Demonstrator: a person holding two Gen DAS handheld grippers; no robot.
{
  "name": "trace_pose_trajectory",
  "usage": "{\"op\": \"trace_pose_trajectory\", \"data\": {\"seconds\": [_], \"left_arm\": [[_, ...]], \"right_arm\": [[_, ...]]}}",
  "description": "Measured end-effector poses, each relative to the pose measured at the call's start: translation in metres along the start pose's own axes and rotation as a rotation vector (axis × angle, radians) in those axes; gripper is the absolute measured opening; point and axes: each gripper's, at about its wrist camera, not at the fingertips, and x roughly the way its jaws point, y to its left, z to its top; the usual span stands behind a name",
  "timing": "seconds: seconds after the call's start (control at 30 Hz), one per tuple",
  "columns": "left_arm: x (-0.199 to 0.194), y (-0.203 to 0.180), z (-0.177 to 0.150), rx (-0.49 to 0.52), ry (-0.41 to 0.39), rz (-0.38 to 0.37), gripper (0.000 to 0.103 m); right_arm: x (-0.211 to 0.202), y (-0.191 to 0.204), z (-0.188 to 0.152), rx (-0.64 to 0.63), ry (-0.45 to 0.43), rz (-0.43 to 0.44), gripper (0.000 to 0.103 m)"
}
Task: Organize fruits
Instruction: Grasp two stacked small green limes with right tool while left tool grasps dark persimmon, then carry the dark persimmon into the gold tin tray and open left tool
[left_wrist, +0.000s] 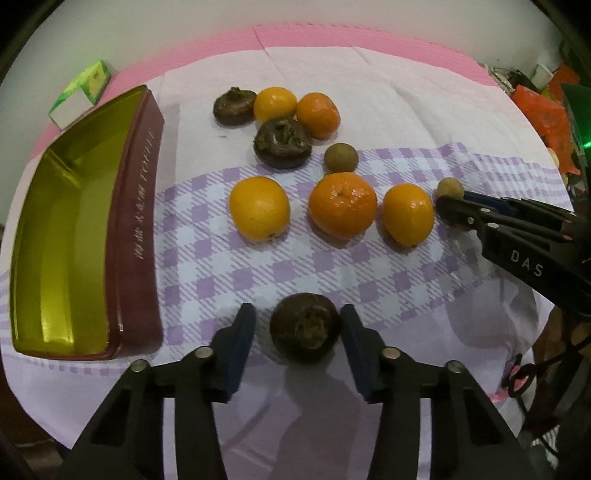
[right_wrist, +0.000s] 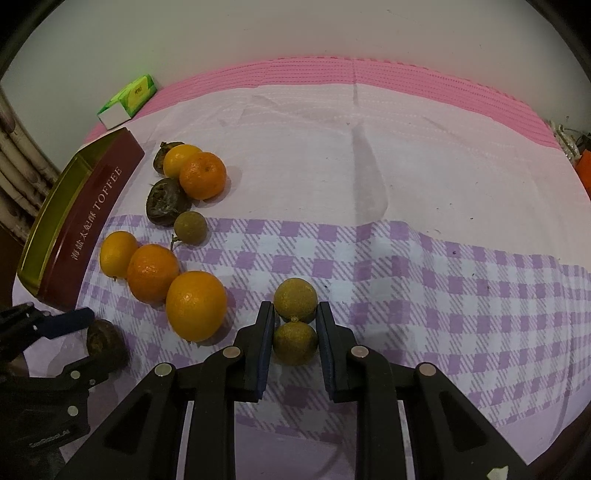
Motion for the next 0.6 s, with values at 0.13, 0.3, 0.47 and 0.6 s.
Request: {"op": "trace_pose_trajectory", "data": {"seconds": [0.13, 0.3, 0.47, 0.6], "left_arm": [[0.003, -0.001, 0.001, 0.008, -0.002, -0.001, 0.039], [0.0, 0.001, 0.003, 0.003, -0.012, -0.001, 0.038], [-0.019, 0.008, 0.01, 0.0, -0.058, 0.002, 0.038], [-0.042, 0.027, 0.023, -0.022, -0.114, 0.017, 0.038]], "right_arm": [[0.0, 0.0, 0.0, 0.001, 0.0, 0.0, 0.022], [0.001, 0.0, 0.0, 0.0, -0.001, 0.0, 0.021], [0.001, 0.0, 0.0, -0.001, -0.002, -0.001, 0.022], [0.001, 0.0, 0.0, 0.0, -0.002, -0.001, 0.021]]}}
